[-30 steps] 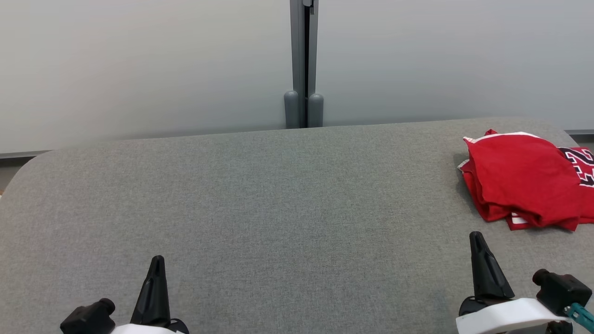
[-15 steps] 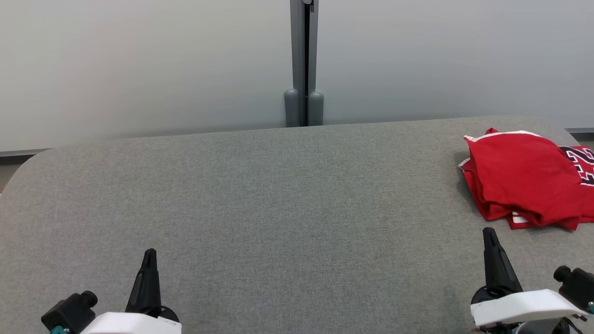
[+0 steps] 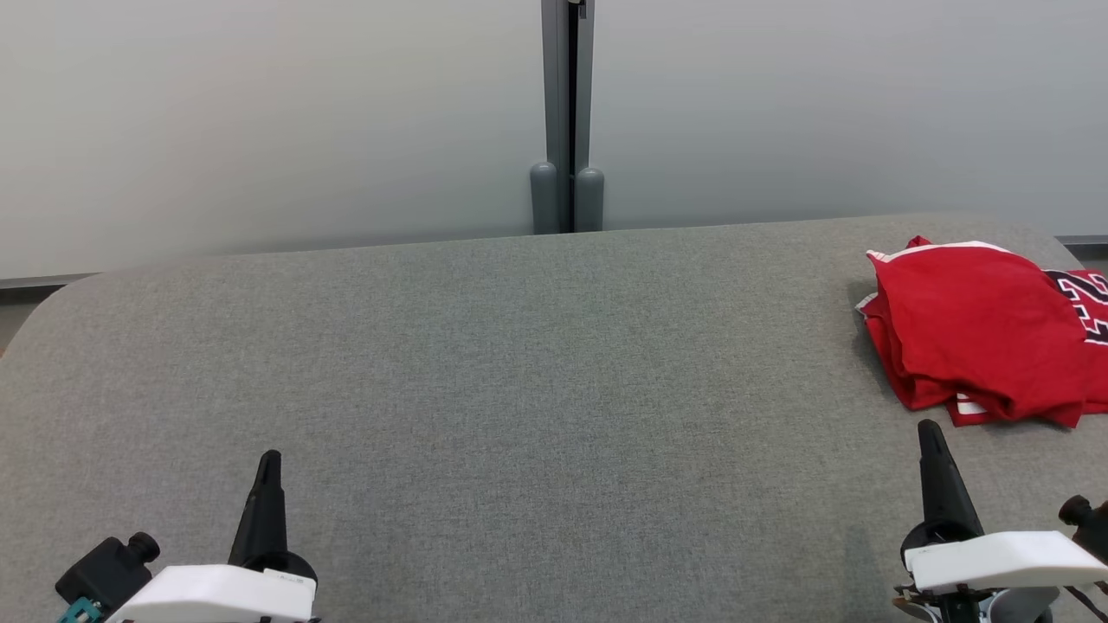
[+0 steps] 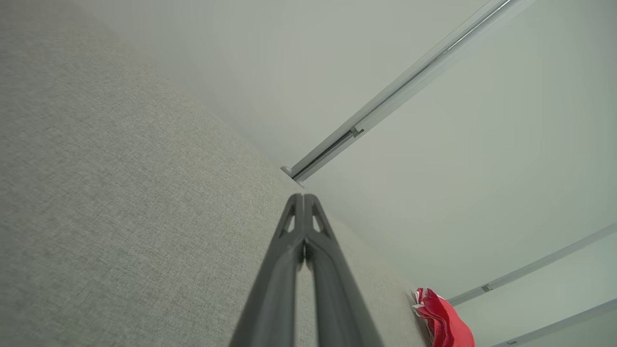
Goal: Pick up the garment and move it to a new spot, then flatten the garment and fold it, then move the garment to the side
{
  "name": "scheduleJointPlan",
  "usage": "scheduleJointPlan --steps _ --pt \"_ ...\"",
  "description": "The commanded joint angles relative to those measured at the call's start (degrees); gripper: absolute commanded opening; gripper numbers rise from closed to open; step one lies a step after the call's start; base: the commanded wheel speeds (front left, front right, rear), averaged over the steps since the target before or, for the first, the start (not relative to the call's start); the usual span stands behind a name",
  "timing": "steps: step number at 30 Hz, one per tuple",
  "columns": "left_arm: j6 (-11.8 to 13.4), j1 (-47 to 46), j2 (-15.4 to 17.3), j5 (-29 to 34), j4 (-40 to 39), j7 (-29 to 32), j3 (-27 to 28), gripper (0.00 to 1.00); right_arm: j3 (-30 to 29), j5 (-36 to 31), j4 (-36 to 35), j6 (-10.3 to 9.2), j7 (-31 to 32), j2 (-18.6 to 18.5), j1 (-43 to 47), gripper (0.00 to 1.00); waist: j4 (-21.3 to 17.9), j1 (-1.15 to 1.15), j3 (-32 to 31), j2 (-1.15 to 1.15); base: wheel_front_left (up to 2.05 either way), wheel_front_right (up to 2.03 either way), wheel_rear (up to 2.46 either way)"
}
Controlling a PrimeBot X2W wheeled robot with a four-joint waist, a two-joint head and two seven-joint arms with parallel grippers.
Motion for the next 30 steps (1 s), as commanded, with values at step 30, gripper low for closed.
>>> scheduleJointPlan --steps 30 --pt "-3.11 -4.99 0.55 -19.48 2.16 4.96 3.24 0.00 -3.32 21.00 0.03 0.01 5.10 -0.43 -2.96 0.00 0.02 0.00 0.66 0.00 0.00 0.00 0.00"
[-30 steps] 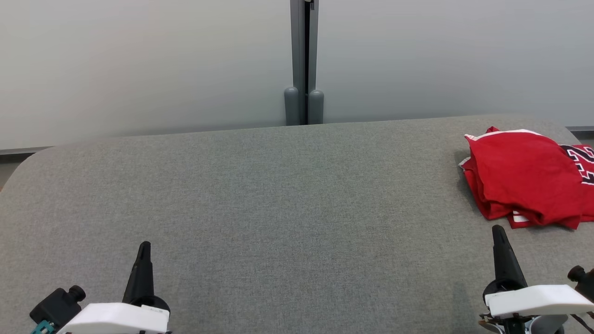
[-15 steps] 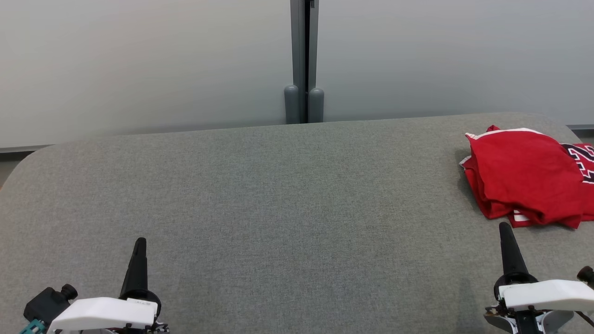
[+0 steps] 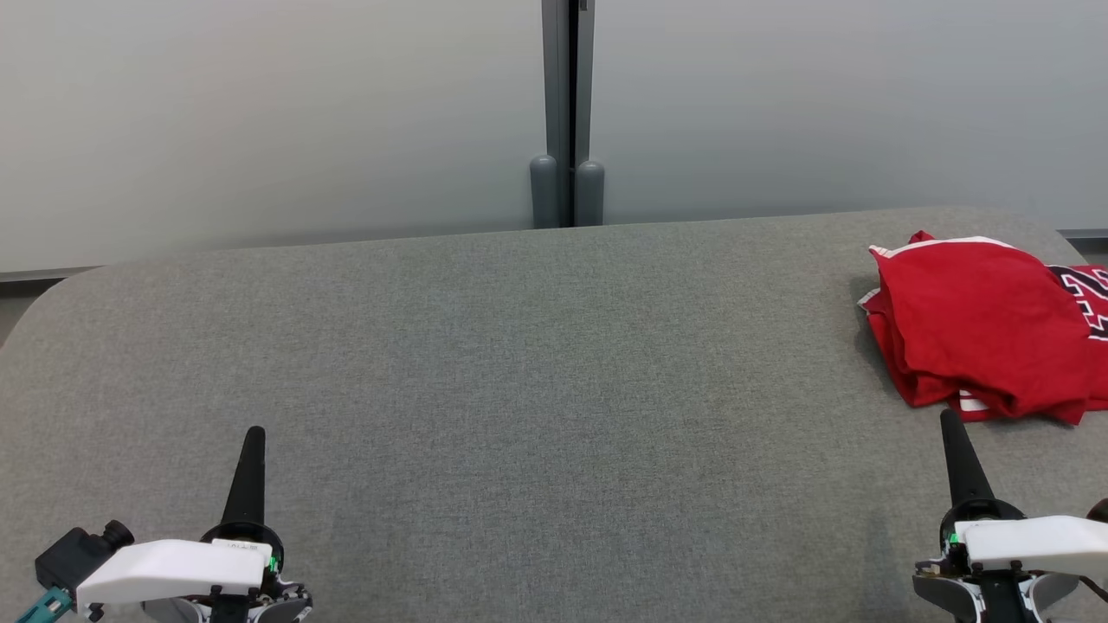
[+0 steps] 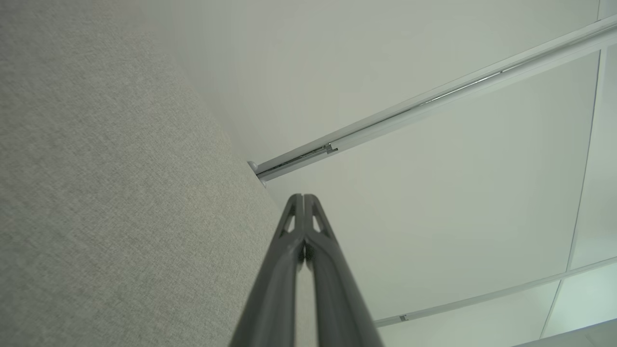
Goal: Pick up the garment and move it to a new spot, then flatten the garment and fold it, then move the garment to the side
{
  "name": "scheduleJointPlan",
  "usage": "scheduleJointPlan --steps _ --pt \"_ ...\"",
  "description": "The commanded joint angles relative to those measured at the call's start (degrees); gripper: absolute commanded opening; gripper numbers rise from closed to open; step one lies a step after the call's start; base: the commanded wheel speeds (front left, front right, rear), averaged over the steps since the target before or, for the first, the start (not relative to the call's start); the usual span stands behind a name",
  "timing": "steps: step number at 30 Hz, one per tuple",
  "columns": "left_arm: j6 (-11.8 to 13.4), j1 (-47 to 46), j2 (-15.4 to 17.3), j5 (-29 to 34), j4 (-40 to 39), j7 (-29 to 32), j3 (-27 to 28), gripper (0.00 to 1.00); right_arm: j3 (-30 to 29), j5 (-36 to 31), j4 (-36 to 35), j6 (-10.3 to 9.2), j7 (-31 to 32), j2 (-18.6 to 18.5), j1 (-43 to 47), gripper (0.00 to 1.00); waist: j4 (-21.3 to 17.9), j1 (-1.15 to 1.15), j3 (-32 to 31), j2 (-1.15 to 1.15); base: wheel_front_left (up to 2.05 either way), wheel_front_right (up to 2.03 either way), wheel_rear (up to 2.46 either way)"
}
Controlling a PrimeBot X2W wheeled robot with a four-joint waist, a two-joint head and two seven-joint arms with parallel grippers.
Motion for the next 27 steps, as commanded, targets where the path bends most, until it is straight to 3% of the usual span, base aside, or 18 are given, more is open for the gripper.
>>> scheduleJointPlan --steps 1,27 --pt "-0.36 -1.29 0.41 -1.14 -0.10 0.29 0.48 0.00 -0.25 1.36 -0.34 0.01 0.33 -0.29 -1.19 0.00 0.00 0.00 0.02 0.00 0.00 0.00 0.00" --pt "-2.13 -3.50 0.22 -12.64 1.60 3.63 2.57 0.00 -2.49 13.85 0.08 0.00 3.73 -0.05 -2.12 0.00 0.02 0.00 0.56 0.00 0.00 0.00 0.00"
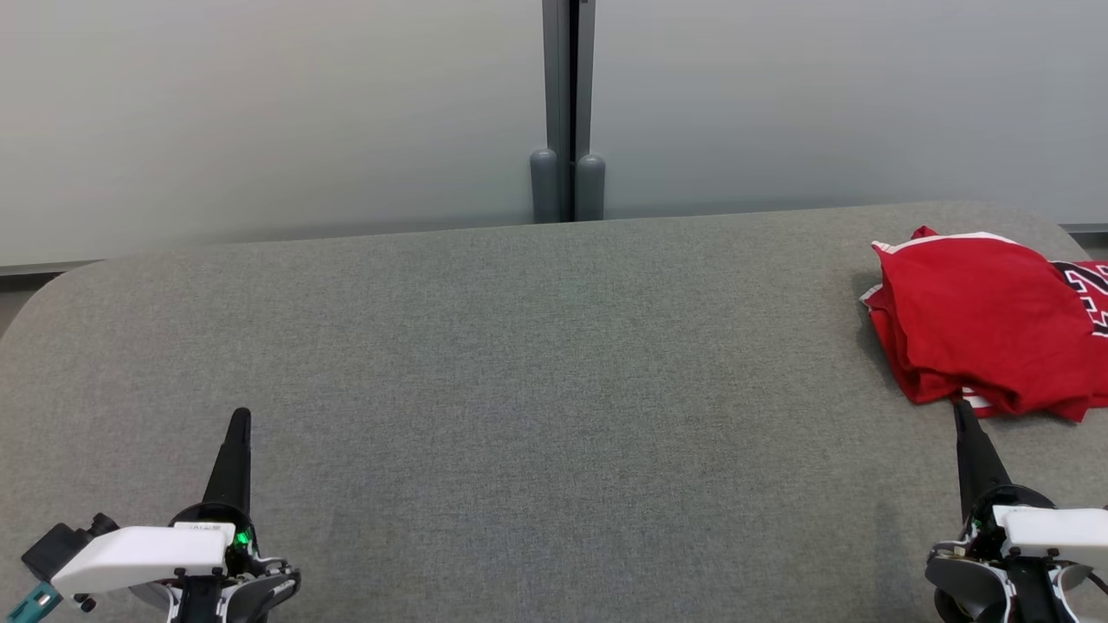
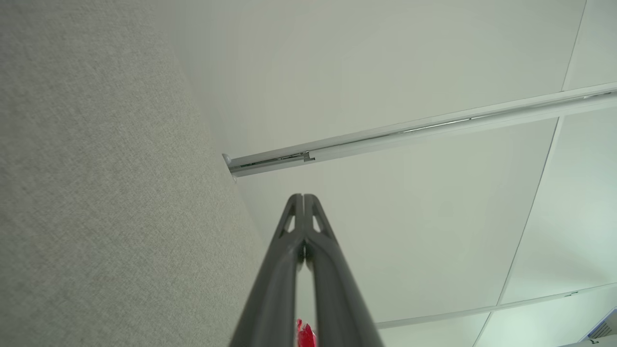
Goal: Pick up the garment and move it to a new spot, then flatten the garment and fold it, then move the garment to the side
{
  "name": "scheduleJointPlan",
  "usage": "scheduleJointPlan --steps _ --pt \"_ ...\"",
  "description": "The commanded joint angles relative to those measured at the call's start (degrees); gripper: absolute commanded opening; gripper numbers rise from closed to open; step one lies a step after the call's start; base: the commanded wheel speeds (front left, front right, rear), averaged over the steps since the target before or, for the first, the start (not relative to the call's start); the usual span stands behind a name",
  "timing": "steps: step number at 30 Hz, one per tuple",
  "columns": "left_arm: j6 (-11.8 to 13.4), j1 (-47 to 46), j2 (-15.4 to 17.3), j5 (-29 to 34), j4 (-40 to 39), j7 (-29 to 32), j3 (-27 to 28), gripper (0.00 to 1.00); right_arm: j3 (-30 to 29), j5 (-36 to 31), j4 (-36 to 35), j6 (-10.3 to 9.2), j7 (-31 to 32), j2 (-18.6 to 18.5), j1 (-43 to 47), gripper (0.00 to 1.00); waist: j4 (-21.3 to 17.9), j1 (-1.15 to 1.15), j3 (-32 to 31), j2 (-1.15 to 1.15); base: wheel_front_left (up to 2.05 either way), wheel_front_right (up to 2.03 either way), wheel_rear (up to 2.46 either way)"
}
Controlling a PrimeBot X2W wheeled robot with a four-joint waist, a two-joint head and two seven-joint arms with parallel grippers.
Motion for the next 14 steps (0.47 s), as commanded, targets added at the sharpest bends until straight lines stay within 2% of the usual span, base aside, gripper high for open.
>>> scheduleJointPlan --steps 1,14 --pt "-0.56 -1.28 0.24 -1.17 -0.03 0.32 0.40 0.00 -0.33 1.41 -0.18 0.00 0.48 -0.11 -0.93 0.00 0.00 0.00 0.03 0.00 0.00 0.00 0.00" --pt "-1.29 -2.24 0.09 -6.14 0.78 1.79 1.43 0.00 -1.33 6.85 0.04 0.00 2.09 0.03 -1.19 0.00 0.01 0.00 0.31 0.00 0.00 0.00 0.00"
